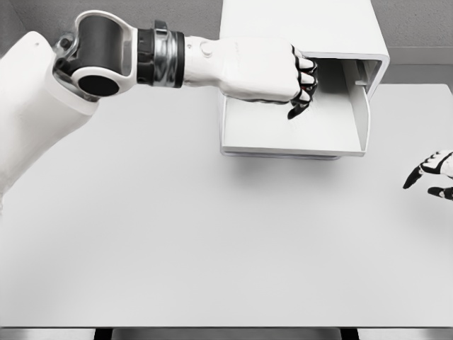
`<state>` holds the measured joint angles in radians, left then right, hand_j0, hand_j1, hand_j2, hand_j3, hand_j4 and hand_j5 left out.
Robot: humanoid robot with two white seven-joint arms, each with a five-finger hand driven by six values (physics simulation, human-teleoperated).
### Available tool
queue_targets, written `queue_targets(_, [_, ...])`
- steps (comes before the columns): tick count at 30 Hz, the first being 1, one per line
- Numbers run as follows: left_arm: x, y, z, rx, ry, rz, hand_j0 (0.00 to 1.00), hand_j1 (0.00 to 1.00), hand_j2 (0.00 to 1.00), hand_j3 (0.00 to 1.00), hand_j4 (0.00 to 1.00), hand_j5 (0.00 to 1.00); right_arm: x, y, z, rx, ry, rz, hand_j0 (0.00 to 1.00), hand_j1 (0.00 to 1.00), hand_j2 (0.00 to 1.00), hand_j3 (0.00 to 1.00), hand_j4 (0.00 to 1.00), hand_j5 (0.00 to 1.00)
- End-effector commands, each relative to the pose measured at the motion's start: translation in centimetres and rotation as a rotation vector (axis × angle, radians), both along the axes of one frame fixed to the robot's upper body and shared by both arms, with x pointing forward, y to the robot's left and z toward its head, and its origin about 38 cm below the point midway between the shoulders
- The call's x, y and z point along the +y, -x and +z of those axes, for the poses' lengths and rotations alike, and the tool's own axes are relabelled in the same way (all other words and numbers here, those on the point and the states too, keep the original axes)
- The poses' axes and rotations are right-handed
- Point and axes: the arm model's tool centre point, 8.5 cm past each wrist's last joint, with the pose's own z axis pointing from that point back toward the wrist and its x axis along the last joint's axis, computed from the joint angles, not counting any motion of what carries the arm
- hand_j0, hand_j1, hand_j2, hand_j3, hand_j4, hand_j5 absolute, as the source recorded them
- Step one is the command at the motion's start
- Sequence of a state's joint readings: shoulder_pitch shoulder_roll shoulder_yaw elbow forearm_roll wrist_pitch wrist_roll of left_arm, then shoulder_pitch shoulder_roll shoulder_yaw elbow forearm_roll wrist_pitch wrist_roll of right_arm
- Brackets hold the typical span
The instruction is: Slide open multi-storey tabletop storage cabinets and put open load switch and slide close multi-storey tabletop storage cabinets
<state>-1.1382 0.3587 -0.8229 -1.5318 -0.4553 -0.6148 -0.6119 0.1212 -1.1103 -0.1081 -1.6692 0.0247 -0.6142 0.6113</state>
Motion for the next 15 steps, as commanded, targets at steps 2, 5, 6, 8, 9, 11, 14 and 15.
queue_targets(2, [-0.3, -1.9, -1.1, 0.011, -0.022, 0.06, 0.44, 0.44, 0.44, 0.44, 0.44, 0.44, 1.9, 0.5, -1.2, 0.018, 0.045, 0.06, 0.41, 0.41, 0.41, 0.41, 0.41, 0.41])
queue_targets(5, [-0.3, -1.9, -1.0, 0.014, -0.017, 0.06, 0.81, 0.81, 0.81, 0.81, 0.81, 0.81, 3.3, 0.8, -1.9, 0.04, 0.044, 0.106, 0.46, 0.46, 0.46, 0.46, 0.46, 0.46])
queue_targets(6, [-0.1, -2.3, -1.2, 0.025, -0.017, 0.071, 0.96, 0.96, 0.96, 0.96, 0.96, 0.96, 3.5, 0.8, -1.9, 0.039, 0.043, 0.112, 0.46, 0.46, 0.46, 0.46, 0.46, 0.46])
queue_targets(8, [0.2, -2.7, -1.4, 0.036, -0.019, 0.085, 1.0, 1.0, 1.0, 1.0, 1.0, 1.0, 3.8, 0.9, -2.3, 0.051, 0.039, 0.12, 0.46, 0.46, 0.46, 0.46, 0.46, 0.46])
queue_targets(9, [0.2, -2.7, -1.4, 0.037, -0.017, 0.083, 1.0, 1.0, 1.0, 1.0, 1.0, 1.0, 4.0, 0.9, -2.5, 0.054, 0.038, 0.126, 0.46, 0.46, 0.46, 0.46, 0.46, 0.46])
queue_targets(11, [0.1, -2.6, -1.3, 0.04, -0.013, 0.078, 1.0, 1.0, 1.0, 1.0, 1.0, 1.0, 4.4, 0.7, -2.5, 0.052, 0.036, 0.137, 0.46, 0.46, 0.46, 0.46, 0.46, 0.46])
queue_targets(14, [0.1, -2.5, -1.3, 0.039, -0.012, 0.075, 1.0, 1.0, 1.0, 1.0, 1.0, 1.0, 5.8, -0.1, -2.5, 0.048, 0.035, 0.179, 0.46, 0.46, 0.46, 0.46, 0.46, 0.46])
queue_targets(15, [0.0, -2.4, -1.1, 0.035, -0.01, 0.073, 1.0, 1.0, 1.0, 1.0, 1.0, 1.0, 5.9, -0.1, -2.5, 0.046, 0.032, 0.179, 0.47, 0.47, 0.47, 0.47, 0.47, 0.47])
